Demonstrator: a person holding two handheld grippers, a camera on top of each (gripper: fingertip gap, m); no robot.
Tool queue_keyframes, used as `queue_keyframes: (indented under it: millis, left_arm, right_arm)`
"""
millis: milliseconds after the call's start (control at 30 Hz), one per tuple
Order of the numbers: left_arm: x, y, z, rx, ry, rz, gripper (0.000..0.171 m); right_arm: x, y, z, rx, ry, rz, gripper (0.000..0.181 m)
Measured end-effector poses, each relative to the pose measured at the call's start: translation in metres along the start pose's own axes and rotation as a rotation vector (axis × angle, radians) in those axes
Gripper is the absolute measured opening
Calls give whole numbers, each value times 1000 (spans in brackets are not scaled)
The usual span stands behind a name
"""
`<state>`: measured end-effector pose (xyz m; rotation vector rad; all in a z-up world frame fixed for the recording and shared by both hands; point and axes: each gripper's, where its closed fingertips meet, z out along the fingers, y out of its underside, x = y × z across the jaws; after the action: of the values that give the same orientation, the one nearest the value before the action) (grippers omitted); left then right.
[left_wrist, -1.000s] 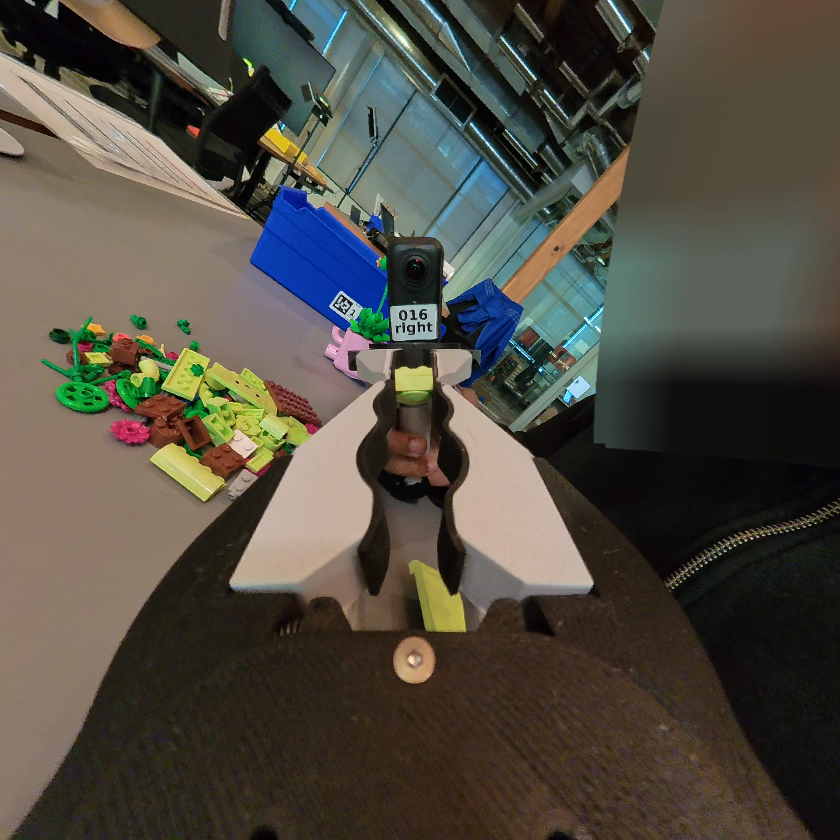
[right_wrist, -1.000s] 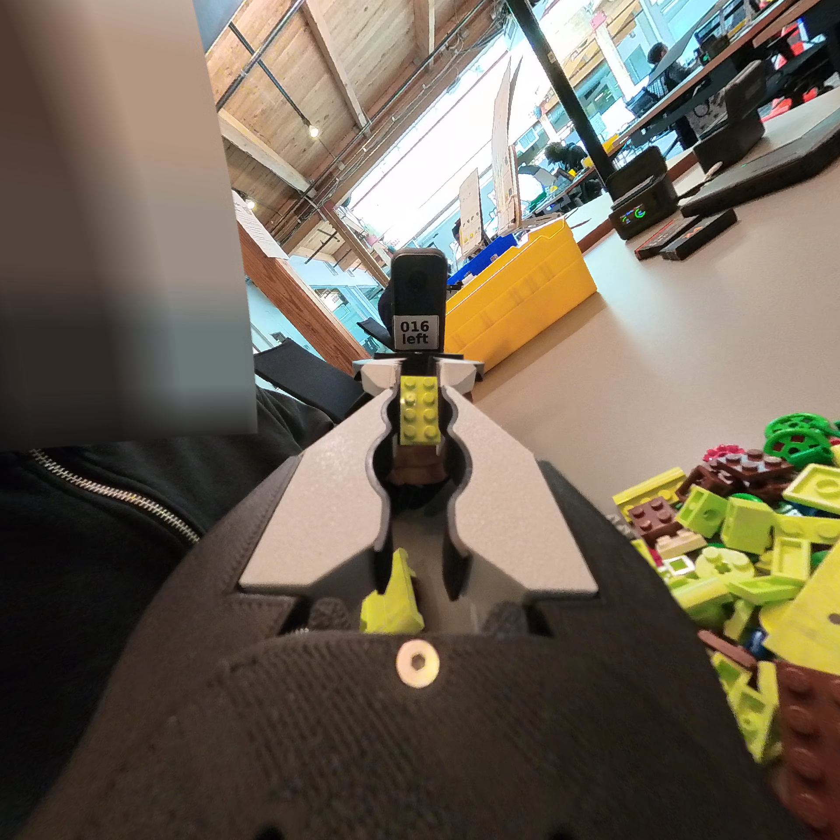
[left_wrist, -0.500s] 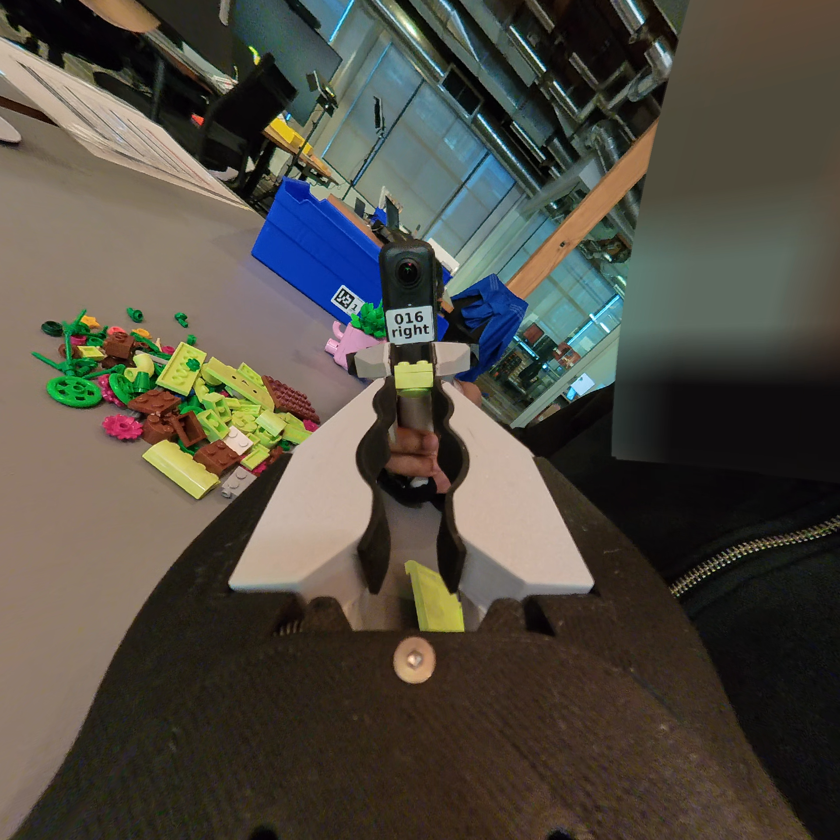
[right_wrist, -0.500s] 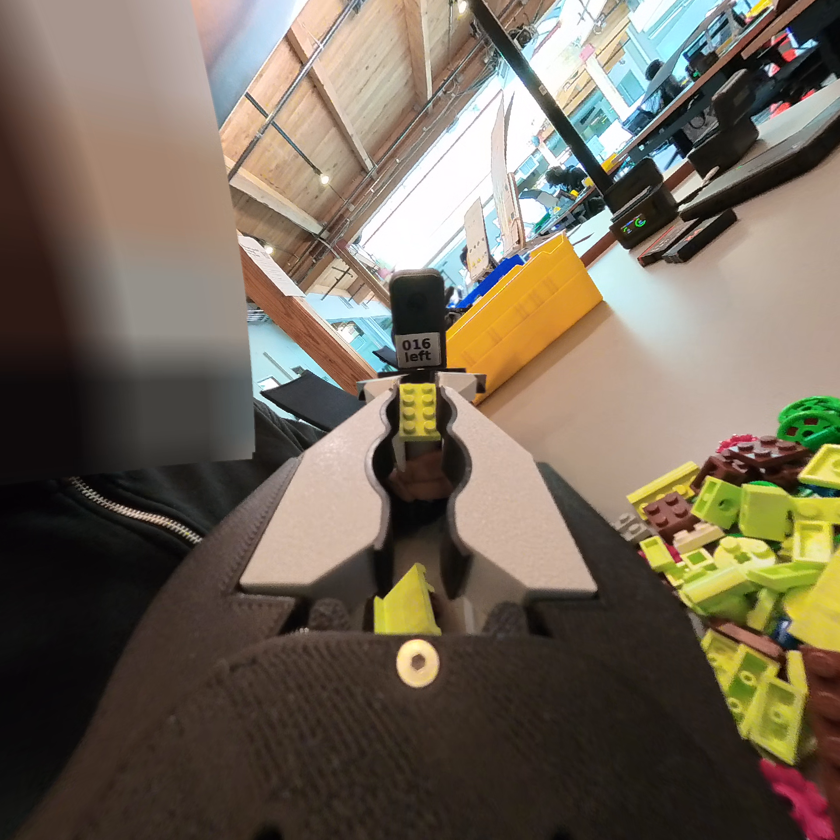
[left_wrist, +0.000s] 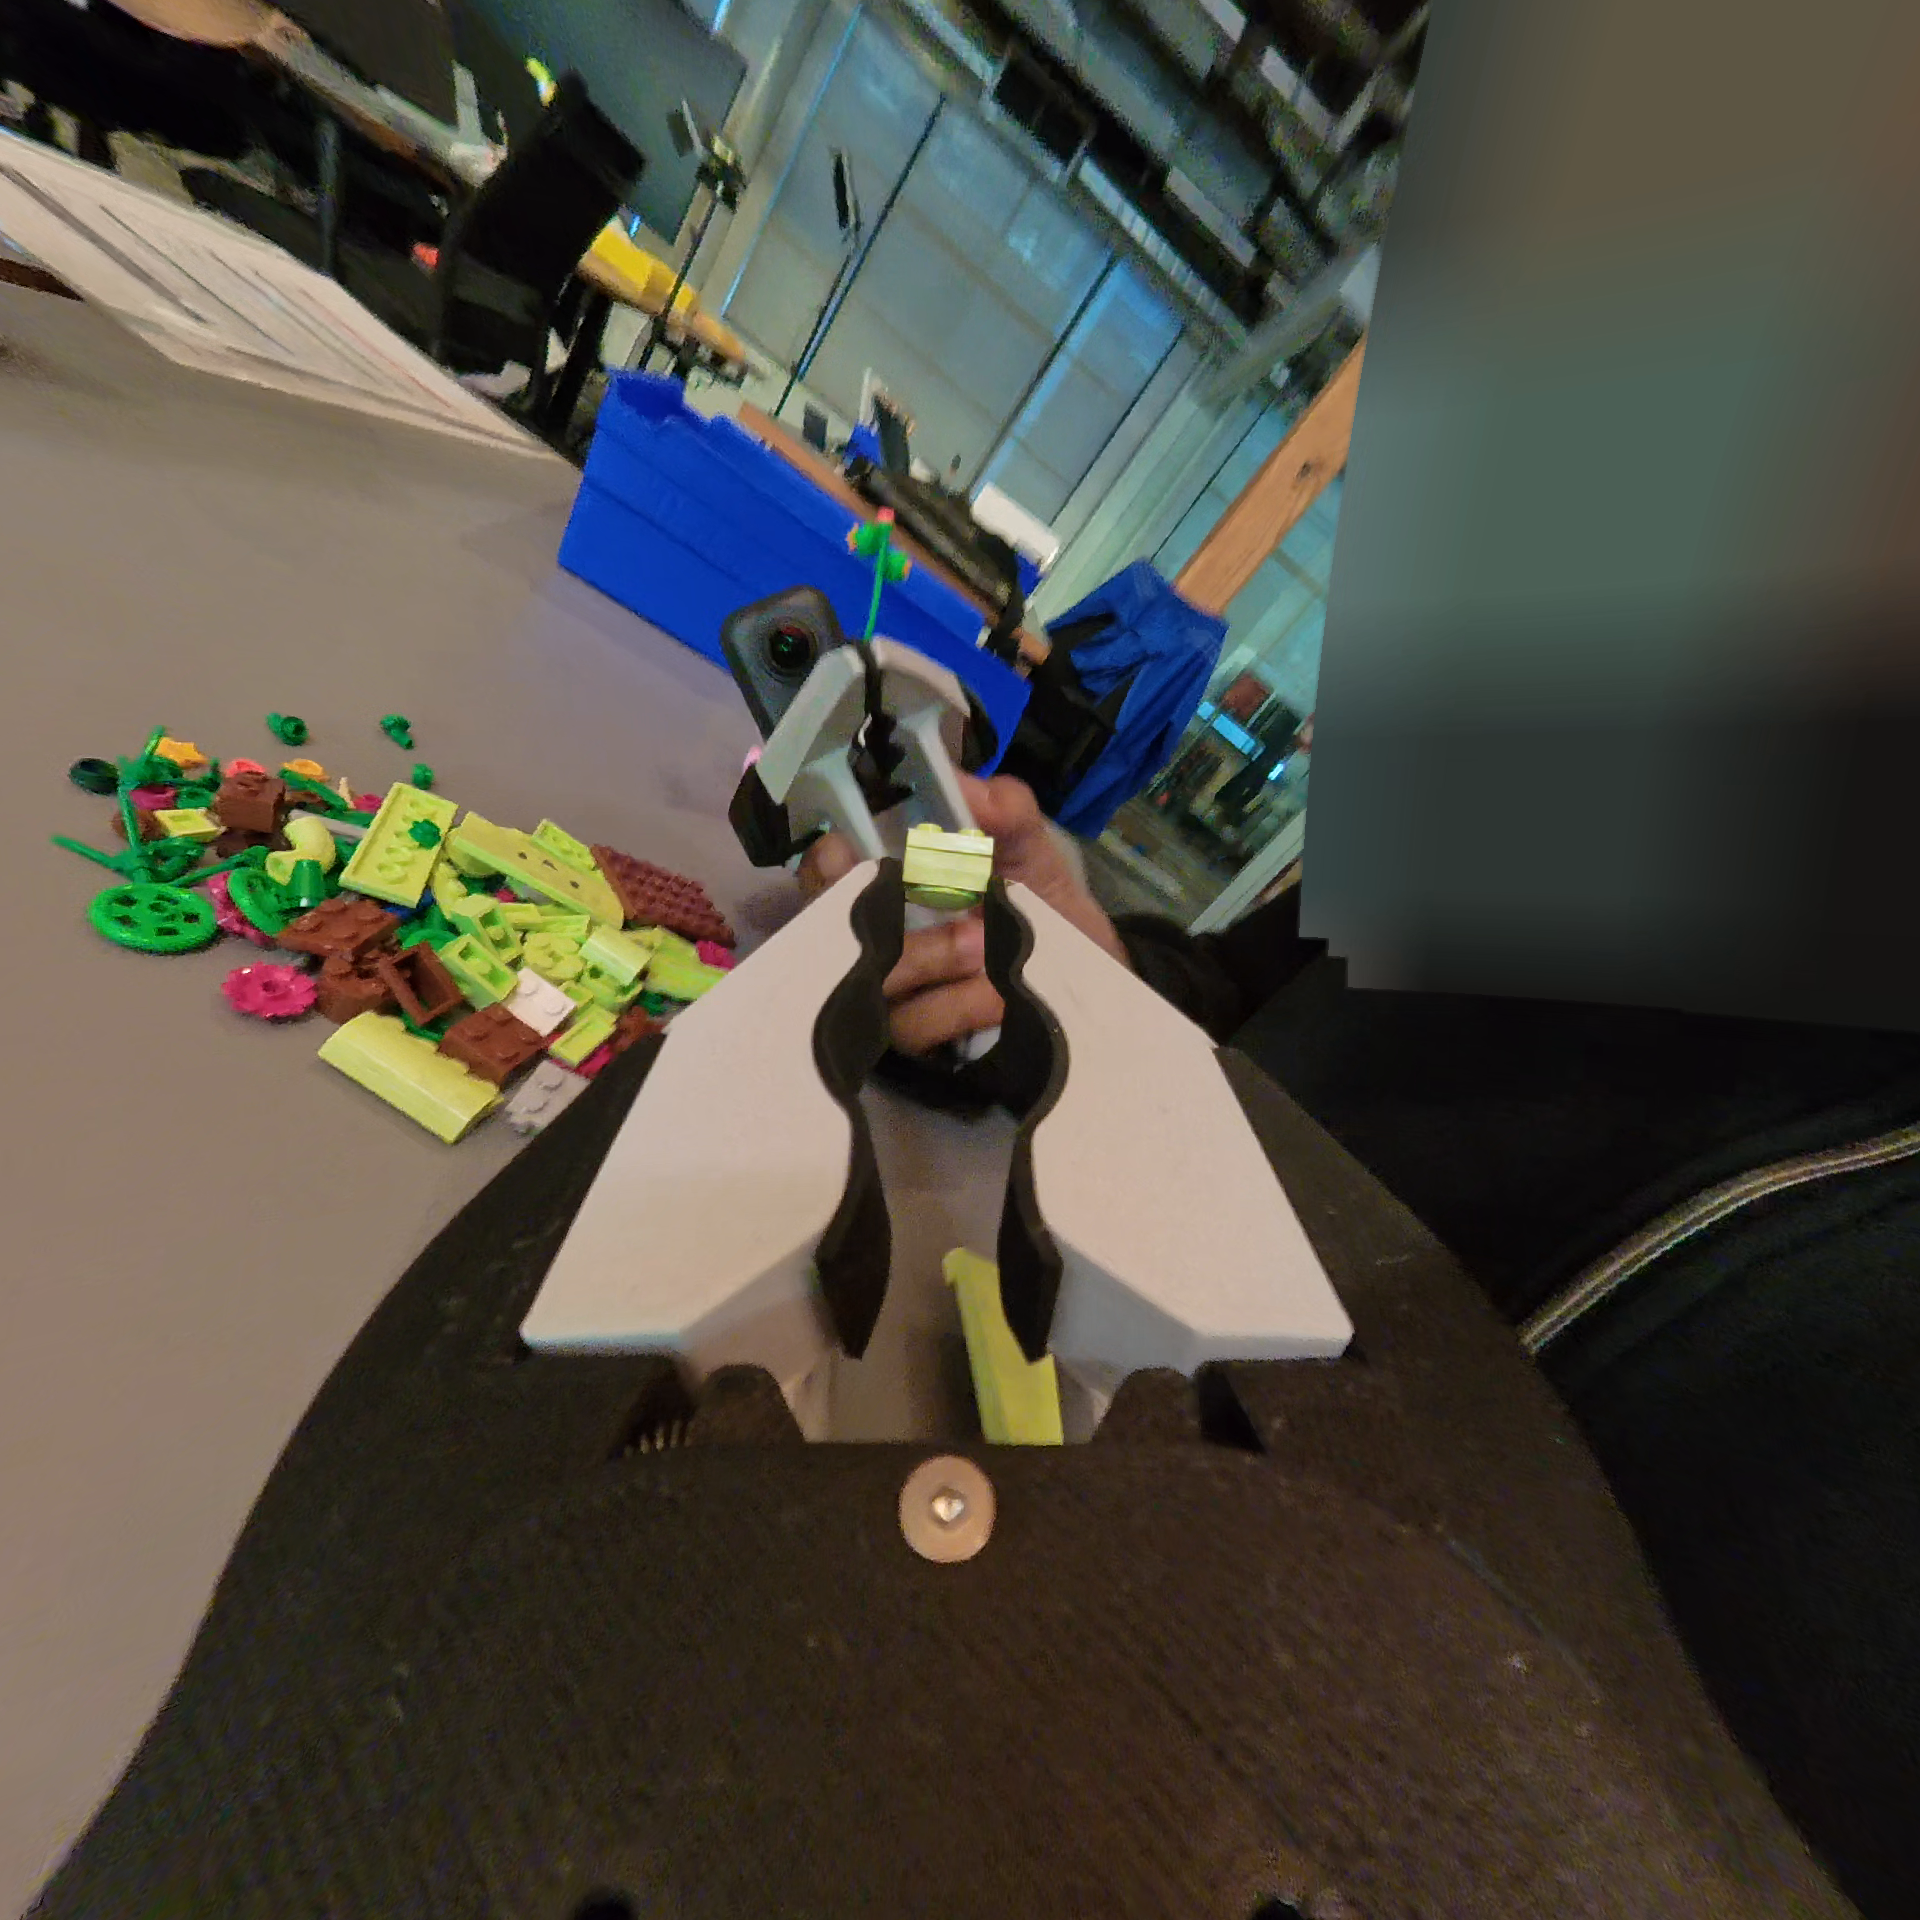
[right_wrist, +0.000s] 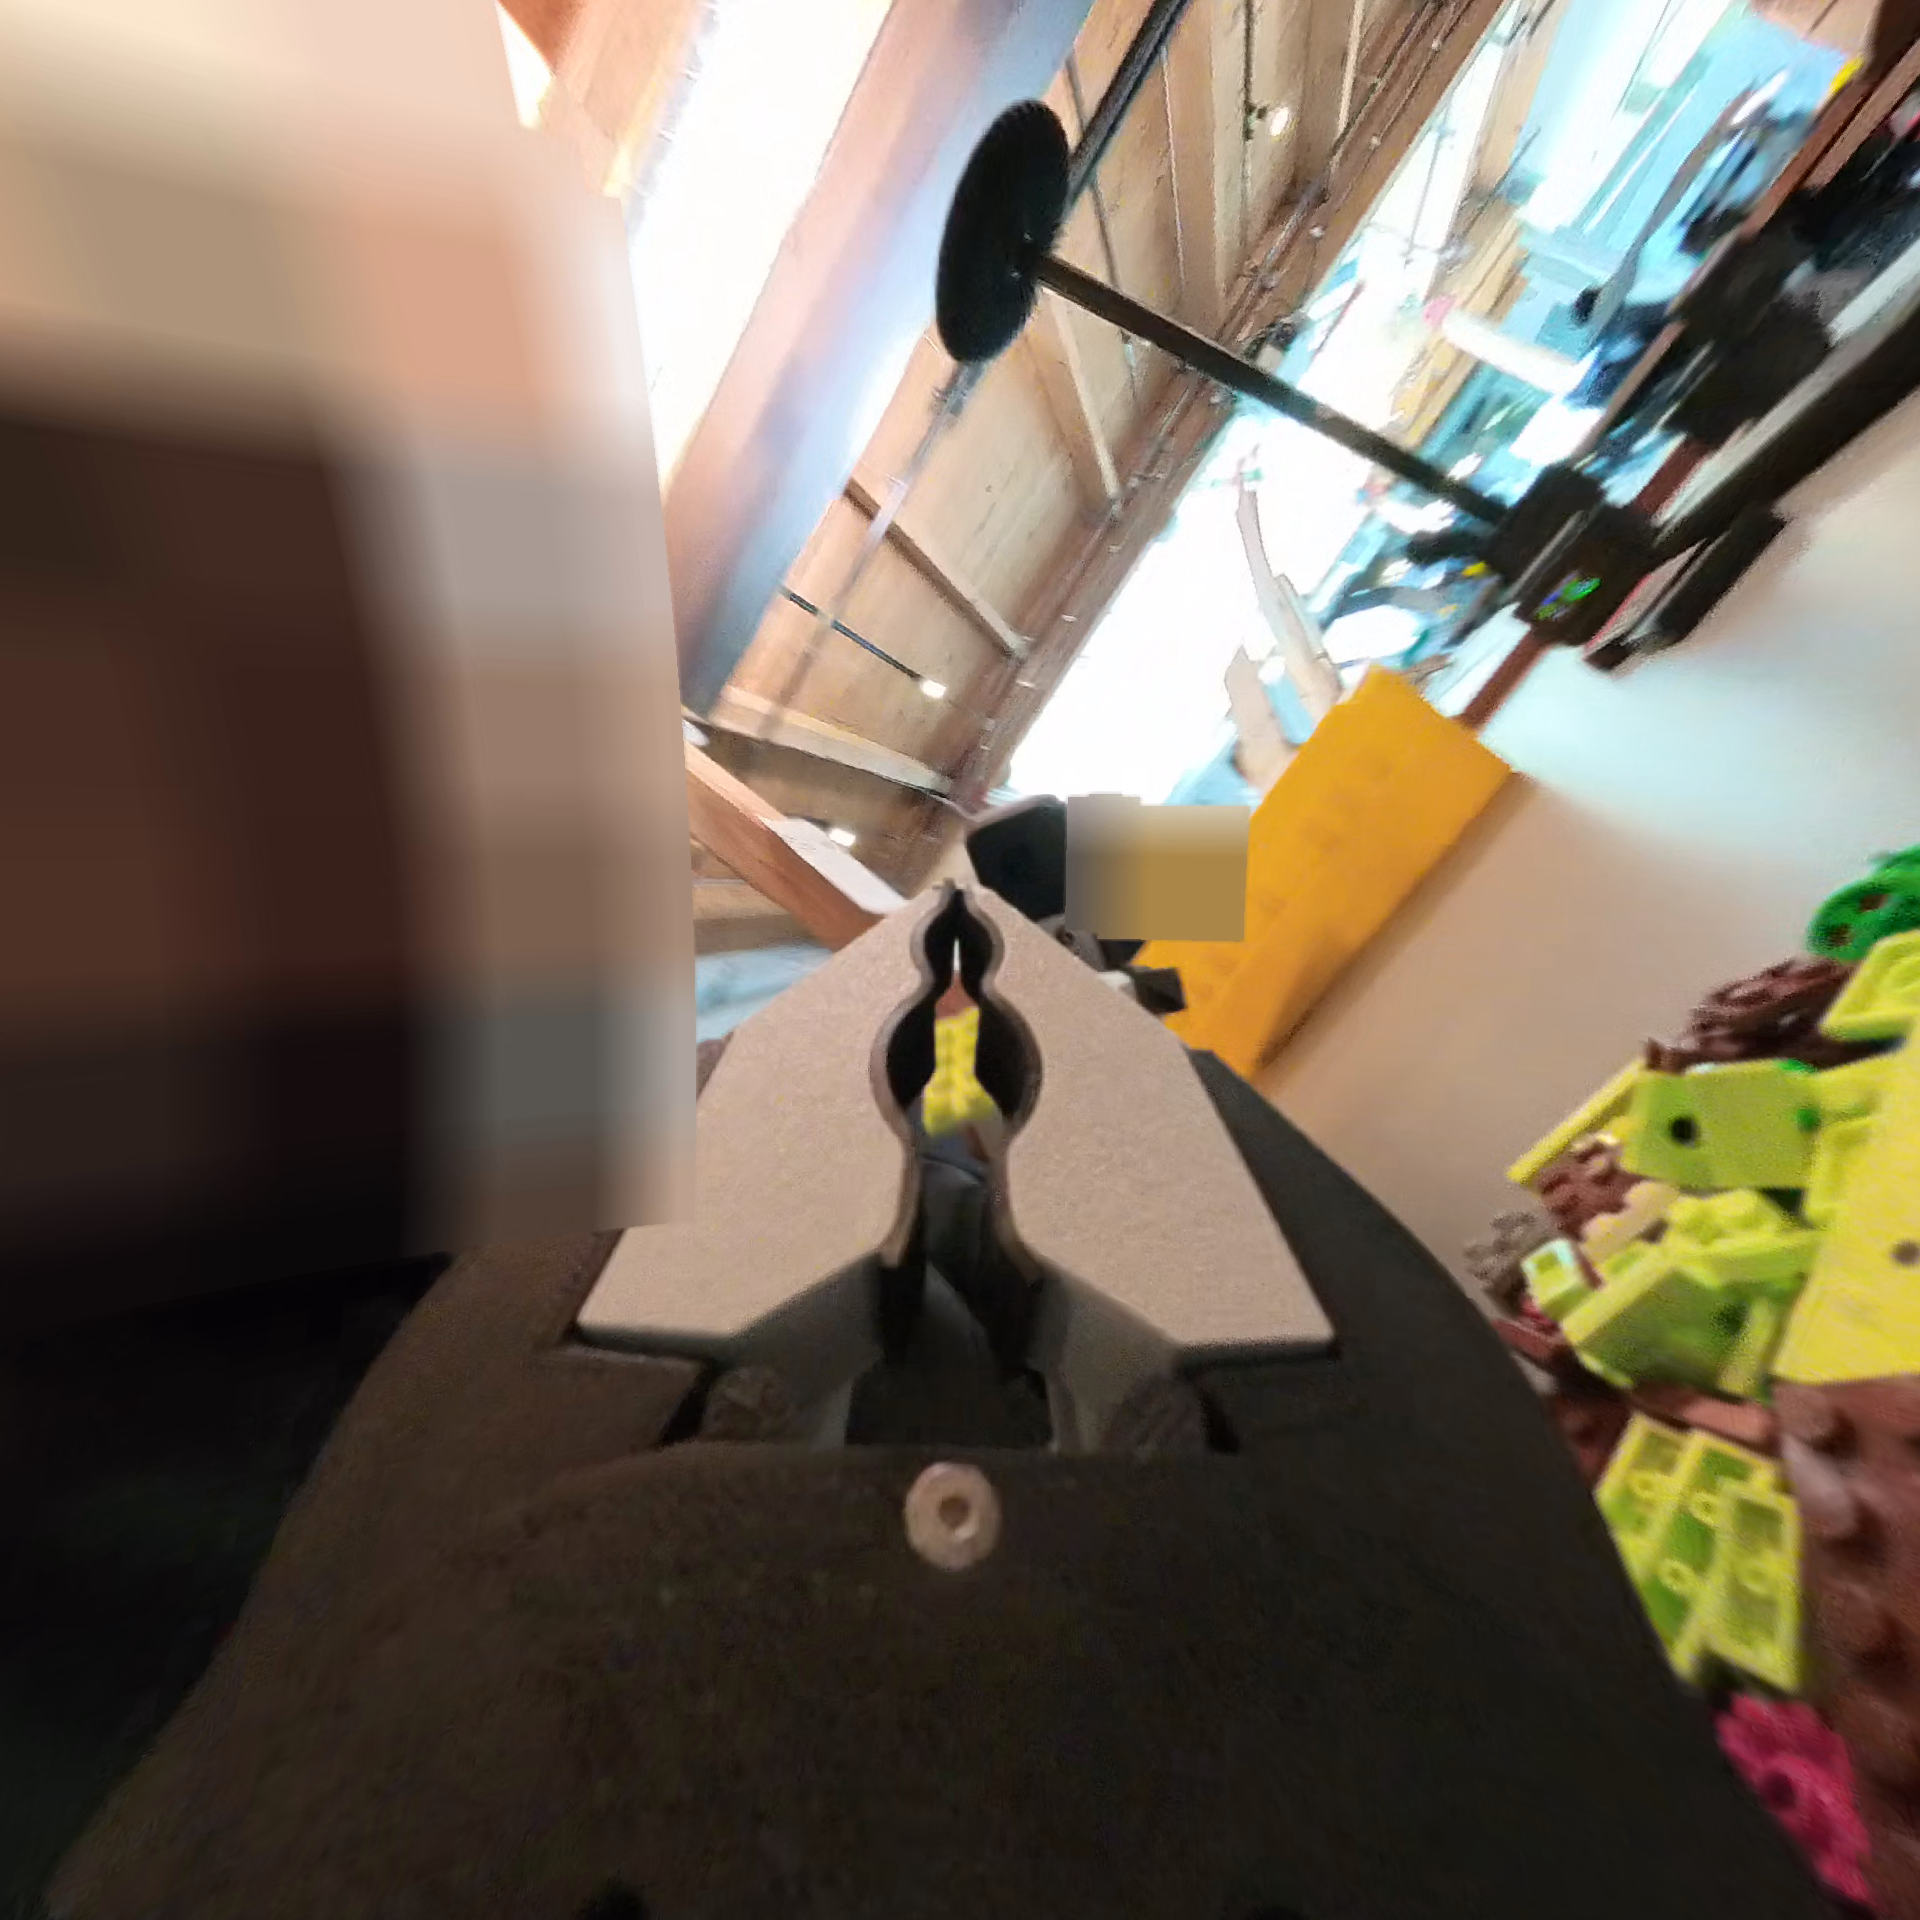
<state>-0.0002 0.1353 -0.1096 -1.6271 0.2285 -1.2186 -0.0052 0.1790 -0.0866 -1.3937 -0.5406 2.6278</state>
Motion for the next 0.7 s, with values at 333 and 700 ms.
queue_keyframes:
  millis: [333,700]
  left_arm:
    - [-16,1,-8,-101,-128,223,12]
    - [-3,14,-7,-209,-104,405,12]
  right_arm:
    - [14,45,13,-456,325,-759,34]
    - [9,59,7,-581,221,-778,14]
